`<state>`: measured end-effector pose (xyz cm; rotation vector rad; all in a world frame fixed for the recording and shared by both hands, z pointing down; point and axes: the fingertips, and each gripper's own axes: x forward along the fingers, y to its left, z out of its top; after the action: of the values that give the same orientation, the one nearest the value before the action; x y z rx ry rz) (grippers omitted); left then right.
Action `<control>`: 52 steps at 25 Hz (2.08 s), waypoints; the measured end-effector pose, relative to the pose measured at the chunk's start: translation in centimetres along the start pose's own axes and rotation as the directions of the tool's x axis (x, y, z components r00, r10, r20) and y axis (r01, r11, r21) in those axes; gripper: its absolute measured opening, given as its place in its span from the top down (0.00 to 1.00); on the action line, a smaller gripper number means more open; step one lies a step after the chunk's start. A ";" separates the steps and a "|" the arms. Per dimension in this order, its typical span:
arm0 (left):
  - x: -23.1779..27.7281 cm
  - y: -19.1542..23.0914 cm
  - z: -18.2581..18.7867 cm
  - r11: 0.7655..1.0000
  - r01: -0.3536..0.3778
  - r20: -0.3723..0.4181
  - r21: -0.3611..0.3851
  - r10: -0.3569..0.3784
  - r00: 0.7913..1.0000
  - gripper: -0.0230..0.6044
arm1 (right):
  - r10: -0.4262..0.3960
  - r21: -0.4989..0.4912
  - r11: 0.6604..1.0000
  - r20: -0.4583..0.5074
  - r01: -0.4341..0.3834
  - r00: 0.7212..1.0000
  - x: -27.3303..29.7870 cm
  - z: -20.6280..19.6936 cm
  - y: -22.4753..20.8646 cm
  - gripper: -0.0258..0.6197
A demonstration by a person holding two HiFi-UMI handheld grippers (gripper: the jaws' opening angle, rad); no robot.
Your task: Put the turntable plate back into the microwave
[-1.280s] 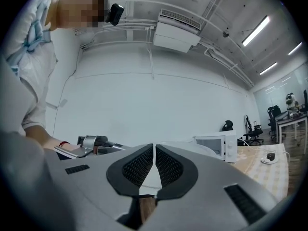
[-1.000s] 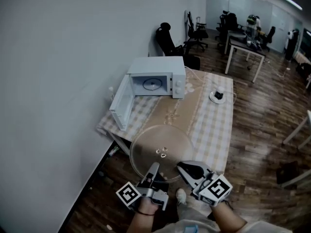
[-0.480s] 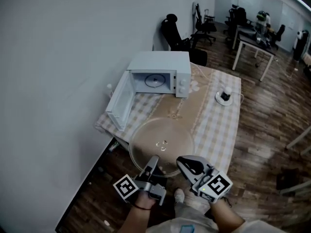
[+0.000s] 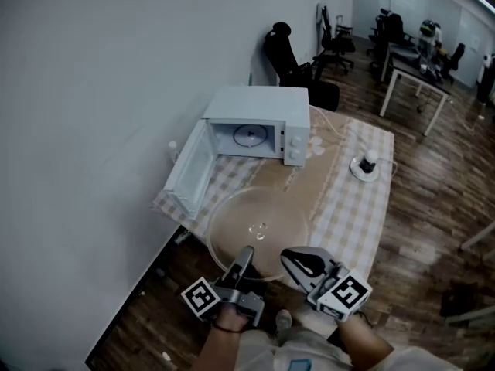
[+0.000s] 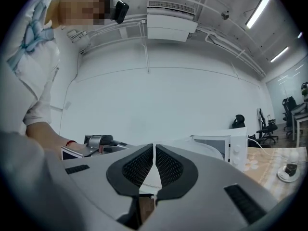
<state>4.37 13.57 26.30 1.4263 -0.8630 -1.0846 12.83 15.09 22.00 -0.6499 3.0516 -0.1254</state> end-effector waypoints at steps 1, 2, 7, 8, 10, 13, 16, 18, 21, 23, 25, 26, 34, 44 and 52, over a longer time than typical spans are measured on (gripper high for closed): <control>0.5 0.1 0.3 1.000 0.003 0.006 -0.001 -0.003 1.000 0.93 | 0.006 -0.003 1.000 -0.004 -0.006 1.000 0.4 0.0 -0.5 0.90; 0.9 0.3 0.7 1.000 0.003 0.011 -0.002 -0.003 1.000 0.93 | 0.010 -0.006 1.000 -0.010 -0.011 1.000 0.8 0.0 -0.9 0.90; 2.7 1.3 2.1 1.000 0.013 0.021 -0.022 -0.013 1.000 0.93 | 0.015 -0.012 1.000 -0.023 -0.016 1.000 2.5 -0.6 -2.8 0.90; 3.0 1.5 2.3 1.000 0.017 0.023 -0.027 -0.016 1.000 0.93 | 0.016 -0.009 1.000 -0.025 -0.016 1.000 2.8 -0.7 -3.1 0.90; 3.8 1.9 3.0 0.999 0.020 0.026 -0.038 -0.019 0.999 0.93 | 0.013 -0.009 1.000 -0.030 -0.013 0.999 3.6 -0.8 -3.9 0.90; 4.9 2.6 4.3 0.999 0.022 0.026 -0.050 -0.021 0.999 0.93 | 0.006 -0.018 1.000 -0.039 -0.007 0.999 4.9 -1.2 -5.0 0.90; 6.0 3.3 5.8 0.998 0.020 0.019 -0.054 -0.019 1.000 0.93 | 0.001 -0.027 1.000 -0.055 -0.002 0.999 6.6 -1.6 -6.0 0.90; 6.7 3.7 7.0 0.999 0.013 0.010 -0.051 -0.013 1.000 0.93 | -0.005 -0.027 1.000 -0.056 0.004 0.998 7.8 -1.9 -6.7 0.90; 7.8 4.5 8.5 0.999 0.003 -0.001 -0.047 -0.003 1.000 0.93 | -0.021 -0.016 1.000 -0.059 0.020 0.998 9.5 -2.5 -7.7 0.90; 8.7 4.8 9.3 0.999 0.004 -0.002 -0.050 -0.004 1.000 0.93 | -0.025 -0.016 1.000 -0.061 0.024 0.998 10.4 -2.6 -8.5 0.90; 9.6 5.3 10.1 0.998 0.006 -0.008 -0.058 -0.006 1.000 0.93 | -0.032 -0.026 0.999 -0.063 0.030 0.998 11.3 -2.7 -9.4 0.90; 10.0 5.6 10.5 0.998 0.003 -0.016 -0.060 -0.004 1.000 0.93 | -0.039 -0.025 0.999 -0.064 0.038 0.997 11.7 -2.9 -9.9 0.90; 13.0 7.7 13.8 0.999 -0.022 -0.057 -0.047 0.019 0.998 0.93 | -0.086 -0.005 0.996 -0.101 0.086 0.991 15.3 -4.9 -12.7 0.90; 15.9 10.5 17.0 0.997 -0.016 -0.091 -0.081 0.009 0.996 0.93 | -0.088 -0.017 0.996 -0.106 0.086 0.991 19.0 -6.8 -15.3 0.90; 19.1 13.9 19.6 0.999 -0.013 -0.077 -0.046 0.009 0.997 0.93 | -0.013 -0.080 0.997 -0.146 0.001 0.989 22.0 -9.7 -18.3 0.90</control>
<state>-7.30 -12.55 37.36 1.4143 -0.7854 -1.0288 -0.21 -9.79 33.11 -0.6850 3.2104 -0.0531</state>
